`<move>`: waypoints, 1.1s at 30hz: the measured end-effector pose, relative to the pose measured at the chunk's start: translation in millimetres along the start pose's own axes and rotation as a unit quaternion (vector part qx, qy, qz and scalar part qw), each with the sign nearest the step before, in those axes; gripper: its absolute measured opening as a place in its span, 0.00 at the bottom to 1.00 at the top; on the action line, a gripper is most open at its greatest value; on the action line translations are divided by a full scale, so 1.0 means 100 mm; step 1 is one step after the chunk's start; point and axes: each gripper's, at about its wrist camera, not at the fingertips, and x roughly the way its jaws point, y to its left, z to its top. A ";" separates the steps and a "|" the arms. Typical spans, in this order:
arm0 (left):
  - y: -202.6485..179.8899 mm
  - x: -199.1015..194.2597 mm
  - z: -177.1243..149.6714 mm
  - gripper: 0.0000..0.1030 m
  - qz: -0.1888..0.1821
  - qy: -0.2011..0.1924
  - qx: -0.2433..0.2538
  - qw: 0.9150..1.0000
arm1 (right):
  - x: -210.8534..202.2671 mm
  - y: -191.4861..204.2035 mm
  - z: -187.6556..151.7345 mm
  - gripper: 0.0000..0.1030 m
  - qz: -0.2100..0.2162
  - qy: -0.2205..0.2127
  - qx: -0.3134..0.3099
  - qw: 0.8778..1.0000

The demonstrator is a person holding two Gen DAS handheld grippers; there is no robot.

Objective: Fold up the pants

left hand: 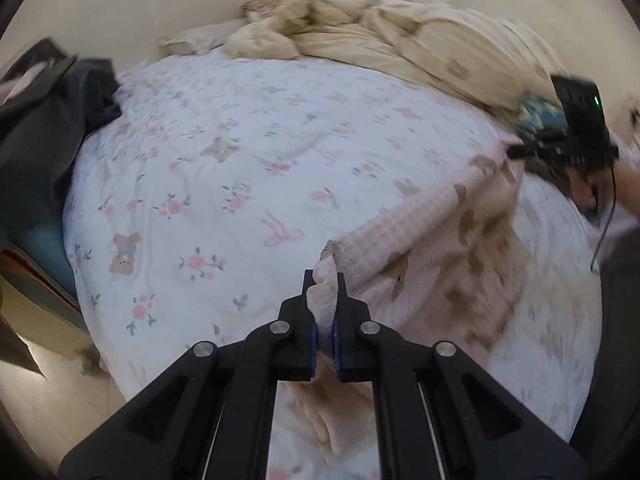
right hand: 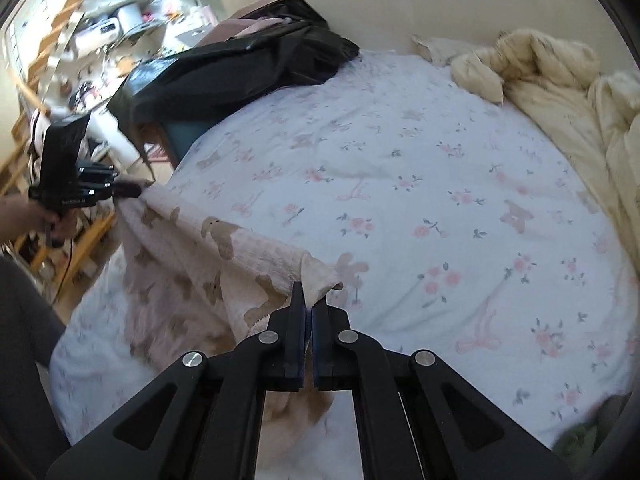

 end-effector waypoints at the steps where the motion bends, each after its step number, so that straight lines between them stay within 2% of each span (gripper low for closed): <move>1: -0.05 -0.02 -0.04 0.04 0.002 -0.001 0.011 1.000 | -0.05 0.05 -0.06 0.00 -0.002 0.002 -0.008 1.000; 3: -0.19 -0.05 -0.17 0.04 0.000 0.005 0.042 0.999 | -0.14 0.18 -0.17 0.00 -0.006 0.008 -0.029 1.000; 7: -0.44 -0.04 -0.45 0.04 -0.004 0.036 0.107 0.994 | -0.20 0.40 -0.46 0.00 -0.020 0.049 -0.070 0.996; 11: -0.65 -0.06 -0.68 0.06 -0.020 0.056 0.148 0.987 | -0.18 0.58 -0.76 0.00 -0.030 0.087 -0.104 0.990; 15: -0.83 0.02 -0.96 0.08 -0.021 0.100 0.194 0.976 | -0.03 0.64 -1.06 0.01 -0.041 0.148 -0.127 0.980; 17: -0.84 0.06 -1.06 0.11 -0.029 0.136 0.197 0.971 | 0.06 0.61 -1.18 0.05 -0.022 0.194 -0.116 0.974; 18: -0.82 0.06 -1.11 0.13 -0.019 0.151 0.197 0.968 | 0.10 0.59 -1.23 0.06 -0.027 0.218 -0.113 0.969; 19: -0.79 0.05 -1.13 0.24 -0.004 0.166 0.191 0.968 | 0.11 0.56 -1.26 0.06 -0.035 0.233 -0.108 0.966; 20: -0.74 0.01 -1.14 0.28 -0.005 0.173 0.179 0.968 | 0.09 0.52 -1.28 0.06 -0.039 0.247 -0.097 0.963; 21: -0.68 -0.10 -1.13 0.28 -0.031 0.175 0.159 0.971 | 0.05 0.47 -1.26 0.06 -0.041 0.249 -0.086 0.964; 23: -0.59 -0.29 -1.08 0.29 -0.054 0.166 0.132 0.976 | -0.12 0.37 -1.16 0.06 -0.044 0.223 -0.052 0.972; 24: -0.52 -0.39 -1.01 0.30 -0.058 0.152 0.110 0.981 | -0.22 0.29 -1.05 0.07 -0.046 0.196 -0.013 0.979; 25: -0.43 -0.47 -0.92 0.35 -0.059 0.130 0.071 0.987 | -0.29 0.22 -0.97 0.07 -0.040 0.175 0.029 0.983; 26: -0.35 -0.49 -0.86 0.46 -0.051 0.111 0.033 0.992 | -0.33 0.14 -0.89 0.10 -0.027 0.155 0.069 0.985; 27: -0.25 -0.47 -0.76 0.53 -0.027 0.098 -0.017 0.995 | -0.33 0.07 -0.82 0.29 -0.024 0.141 0.103 0.984; 28: -0.13 -0.39 -0.67 0.58 0.005 0.102 -0.075 0.992 | -0.32 -0.01 -0.76 0.42 -0.022 0.128 0.142 0.981; 29: -0.04 -0.30 -0.63 0.58 0.018 0.109 -0.122 0.986 | -0.26 -0.10 -0.71 0.61 -0.013 0.118 0.188 0.975; 31: 0.17 -0.04 -0.63 0.56 0.042 0.146 -0.242 0.958 | -0.10 -0.22 -0.68 0.59 0.002 0.115 0.252 0.961; 32: 0.24 0.06 -0.66 0.56 0.040 0.161 -0.283 0.945 | 0.00 -0.24 -0.68 0.59 -0.007 0.117 0.272 0.955; 33: 0.29 0.19 -0.71 0.56 0.040 0.185 -0.328 0.926 | 0.11 -0.30 -0.69 0.59 -0.017 0.122 0.293 0.948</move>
